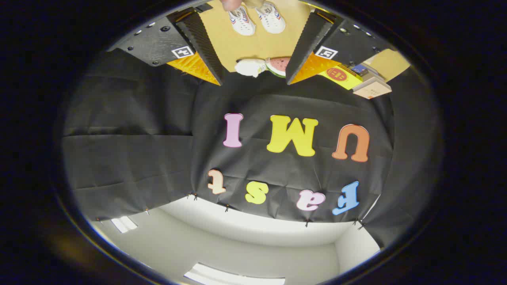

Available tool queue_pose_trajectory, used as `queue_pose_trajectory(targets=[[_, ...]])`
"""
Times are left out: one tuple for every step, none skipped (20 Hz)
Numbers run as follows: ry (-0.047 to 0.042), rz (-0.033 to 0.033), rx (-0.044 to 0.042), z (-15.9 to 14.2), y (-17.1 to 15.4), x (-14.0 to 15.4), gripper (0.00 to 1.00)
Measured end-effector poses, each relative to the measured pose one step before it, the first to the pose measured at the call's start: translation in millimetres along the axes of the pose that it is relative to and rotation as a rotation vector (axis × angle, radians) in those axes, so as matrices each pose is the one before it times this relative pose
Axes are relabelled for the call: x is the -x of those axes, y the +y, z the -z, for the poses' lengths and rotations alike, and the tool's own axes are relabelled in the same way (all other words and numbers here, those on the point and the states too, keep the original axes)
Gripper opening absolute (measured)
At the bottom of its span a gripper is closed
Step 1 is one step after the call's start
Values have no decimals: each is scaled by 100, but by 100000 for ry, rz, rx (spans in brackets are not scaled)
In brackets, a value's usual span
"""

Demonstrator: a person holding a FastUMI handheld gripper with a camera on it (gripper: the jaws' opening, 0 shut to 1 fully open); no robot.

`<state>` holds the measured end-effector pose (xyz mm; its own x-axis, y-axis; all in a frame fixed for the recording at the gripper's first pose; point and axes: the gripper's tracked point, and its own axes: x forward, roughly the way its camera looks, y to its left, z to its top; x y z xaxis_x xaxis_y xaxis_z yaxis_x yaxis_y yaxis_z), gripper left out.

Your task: Open the storage box then place both shoes into the box .Put the left shoe in first, then the right shoe, with the right side of both shoes facing outward in a uniform manner.

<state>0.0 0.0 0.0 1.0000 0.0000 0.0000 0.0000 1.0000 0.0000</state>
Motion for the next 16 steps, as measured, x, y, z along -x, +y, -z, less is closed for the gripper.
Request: queue_pose_trajectory(targets=[[-421, -1262, -721, -96, 197, -36, 95], [-320, -736, -730, -244, 113, -31, 95], [32, -839, -822, 47, 80, -173, 95], [368, -1095, -761, 136, 82, 41, 95], [115, -1219, -232, 26, 201, 60, 95], [-434, -1238, -227, 29, 126, 39, 95], [198, -879, -77, 106, 32, -102, 95], [711, -706, 107, 226, 63, -56, 95], [333, -434, -50, 315, -13, -122, 95], [-60, -128, 13, -178, -90, 36, 95], [-189, -69, 3, 53, -158, 98, 95], [-48, -431, -264, -107, -86, 34, 95], [-41, -308, -348, 100, 19, 83, 95], [210, -330, -79, -176, -49, 79, 95], [-51, -470, -101, 32, -107, 24, 95], [244, -385, -56, 33, 2, 122, 95]])
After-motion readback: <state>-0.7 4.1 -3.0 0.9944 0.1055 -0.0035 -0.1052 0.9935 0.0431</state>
